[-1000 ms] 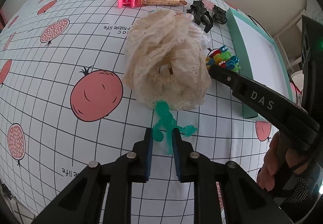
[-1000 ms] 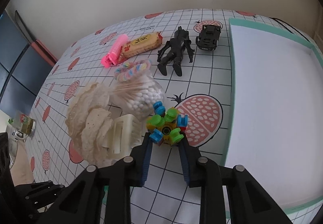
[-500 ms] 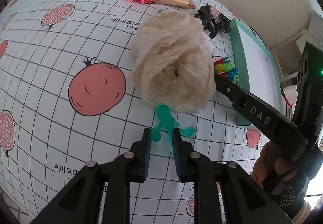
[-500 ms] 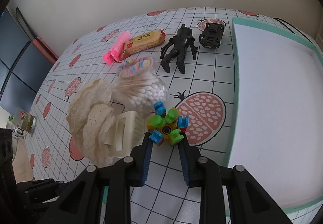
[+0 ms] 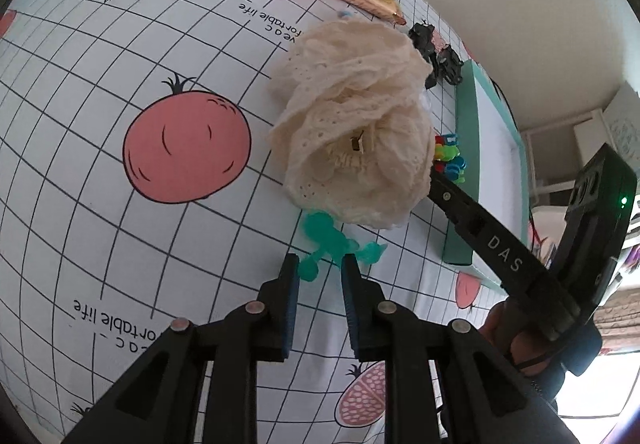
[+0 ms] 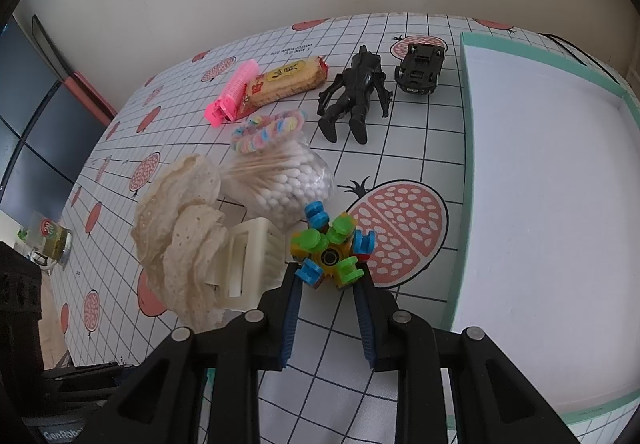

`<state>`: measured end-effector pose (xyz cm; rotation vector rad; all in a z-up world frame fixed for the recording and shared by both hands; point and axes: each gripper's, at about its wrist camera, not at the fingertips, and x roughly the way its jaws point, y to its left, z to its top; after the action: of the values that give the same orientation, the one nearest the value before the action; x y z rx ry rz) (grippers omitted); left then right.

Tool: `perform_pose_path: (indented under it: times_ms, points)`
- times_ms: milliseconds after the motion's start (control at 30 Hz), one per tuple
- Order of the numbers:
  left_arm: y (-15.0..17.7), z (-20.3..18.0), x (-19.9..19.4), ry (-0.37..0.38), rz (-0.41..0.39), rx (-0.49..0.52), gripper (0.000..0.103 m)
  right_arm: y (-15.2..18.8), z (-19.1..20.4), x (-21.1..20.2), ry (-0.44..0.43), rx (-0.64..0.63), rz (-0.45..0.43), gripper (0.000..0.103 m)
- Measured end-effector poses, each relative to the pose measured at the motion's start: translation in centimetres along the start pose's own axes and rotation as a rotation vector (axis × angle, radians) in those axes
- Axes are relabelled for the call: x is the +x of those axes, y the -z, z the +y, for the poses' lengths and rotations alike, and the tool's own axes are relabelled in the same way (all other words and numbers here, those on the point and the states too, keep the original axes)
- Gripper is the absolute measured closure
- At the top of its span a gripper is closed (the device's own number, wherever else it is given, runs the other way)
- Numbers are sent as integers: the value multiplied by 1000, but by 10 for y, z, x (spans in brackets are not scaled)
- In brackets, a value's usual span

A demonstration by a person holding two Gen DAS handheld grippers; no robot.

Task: Organize objects
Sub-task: 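Grasp the green figure with the left gripper while the right gripper lifts the blocks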

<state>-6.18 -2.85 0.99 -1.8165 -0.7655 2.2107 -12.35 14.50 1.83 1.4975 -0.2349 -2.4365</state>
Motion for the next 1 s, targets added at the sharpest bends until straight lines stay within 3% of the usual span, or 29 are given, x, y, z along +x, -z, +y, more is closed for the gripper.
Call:
perform_pose_path:
  times_ms: [100,200,467,800,900,1000]
  points:
    - [0,-4,-3,-4,-13,21,83,0,0,0,0,0,-1,75]
    - [1,-9,-7,-24,-27,53,94,0,0,0,0,2,-1,75]
    - [3,-11,-10,-33,-32,46,94,1,0,-2,-1,7,-9,75]
    - [7,-21,-45,-34,-79,46,94,-6,5,-29,-20,19,-101,75]
    - [4,-13,-63,-38,-109,23,94,-13,4,-41,-16,27,-128,75]
    - [-19,-42,-46,-38,-150,1,94,-22,-6,-56,-2,57,-161,75]
